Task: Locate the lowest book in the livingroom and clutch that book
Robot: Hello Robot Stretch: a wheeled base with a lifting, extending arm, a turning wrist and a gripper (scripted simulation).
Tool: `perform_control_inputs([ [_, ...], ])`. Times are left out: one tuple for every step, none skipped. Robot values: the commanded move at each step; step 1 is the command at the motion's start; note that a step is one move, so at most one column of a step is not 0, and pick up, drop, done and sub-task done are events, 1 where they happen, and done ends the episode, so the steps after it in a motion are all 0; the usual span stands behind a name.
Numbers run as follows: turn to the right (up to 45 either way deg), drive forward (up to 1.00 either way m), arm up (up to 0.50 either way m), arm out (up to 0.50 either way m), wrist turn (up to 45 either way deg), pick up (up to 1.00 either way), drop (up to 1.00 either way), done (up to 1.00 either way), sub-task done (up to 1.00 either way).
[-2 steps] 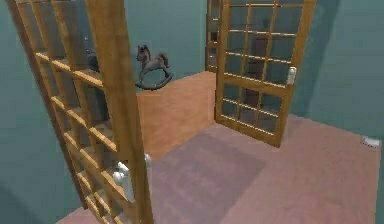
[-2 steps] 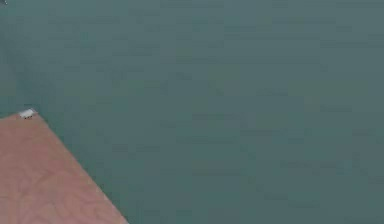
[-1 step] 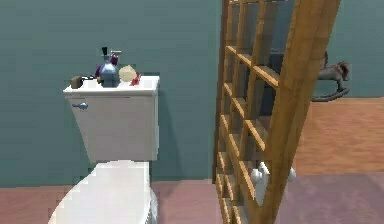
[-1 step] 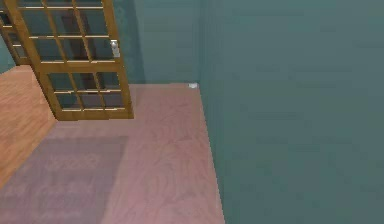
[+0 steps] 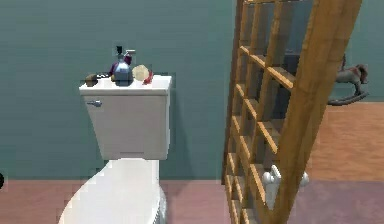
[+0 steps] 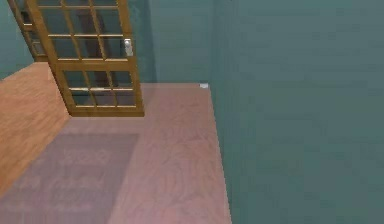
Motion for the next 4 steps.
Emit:
perform_control_inputs([
  [0.0, 0.05, 0.00, 0.00, 0.0, 0.00, 0.00, 0.00, 0.00],
  [45.0, 0.00, 0.00, 0.00, 0.0, 0.00, 0.00, 0.00, 0.00],
  [45.0, 0.00, 0.00, 0.00, 0.0, 0.00, 0.00, 0.00, 0.00],
  [3.0, 0.00, 0.00, 0.00, 0.0, 0.00, 0.00, 0.00, 0.00],
])
